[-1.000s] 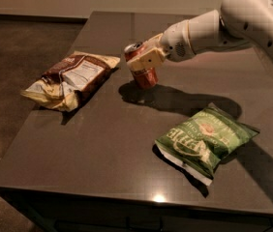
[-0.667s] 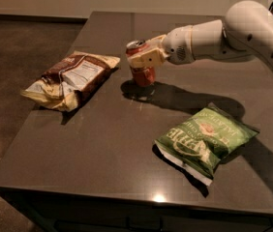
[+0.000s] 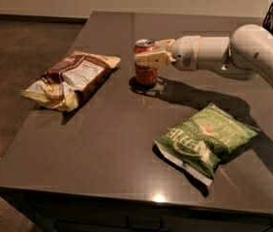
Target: Place coke can upright
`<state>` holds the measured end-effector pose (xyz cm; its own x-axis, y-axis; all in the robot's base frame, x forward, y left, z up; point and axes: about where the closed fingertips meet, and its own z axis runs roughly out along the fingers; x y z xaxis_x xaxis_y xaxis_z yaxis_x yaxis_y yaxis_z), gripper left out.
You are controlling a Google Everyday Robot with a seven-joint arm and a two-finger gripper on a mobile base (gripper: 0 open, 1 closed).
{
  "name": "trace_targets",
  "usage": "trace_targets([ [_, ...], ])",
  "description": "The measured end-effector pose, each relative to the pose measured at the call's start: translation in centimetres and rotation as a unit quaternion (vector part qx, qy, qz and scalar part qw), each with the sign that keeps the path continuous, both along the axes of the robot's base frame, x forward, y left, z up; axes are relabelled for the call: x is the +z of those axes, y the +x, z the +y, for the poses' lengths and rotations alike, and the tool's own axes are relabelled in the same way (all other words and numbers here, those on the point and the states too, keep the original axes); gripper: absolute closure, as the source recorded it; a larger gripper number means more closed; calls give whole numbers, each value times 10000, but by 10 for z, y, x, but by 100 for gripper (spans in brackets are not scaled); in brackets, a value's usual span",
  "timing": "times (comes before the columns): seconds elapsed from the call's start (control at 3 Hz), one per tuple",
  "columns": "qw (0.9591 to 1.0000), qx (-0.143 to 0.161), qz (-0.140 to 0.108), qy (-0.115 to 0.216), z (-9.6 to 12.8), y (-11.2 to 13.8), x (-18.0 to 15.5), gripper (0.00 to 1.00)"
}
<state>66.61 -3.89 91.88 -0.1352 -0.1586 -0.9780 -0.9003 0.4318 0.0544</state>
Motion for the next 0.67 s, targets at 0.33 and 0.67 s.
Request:
trace_targets([
  [0.33,10000,8,-1,35,1,1,-1,37],
  [0.67,10000,32,2,34,4,0,-1,14],
])
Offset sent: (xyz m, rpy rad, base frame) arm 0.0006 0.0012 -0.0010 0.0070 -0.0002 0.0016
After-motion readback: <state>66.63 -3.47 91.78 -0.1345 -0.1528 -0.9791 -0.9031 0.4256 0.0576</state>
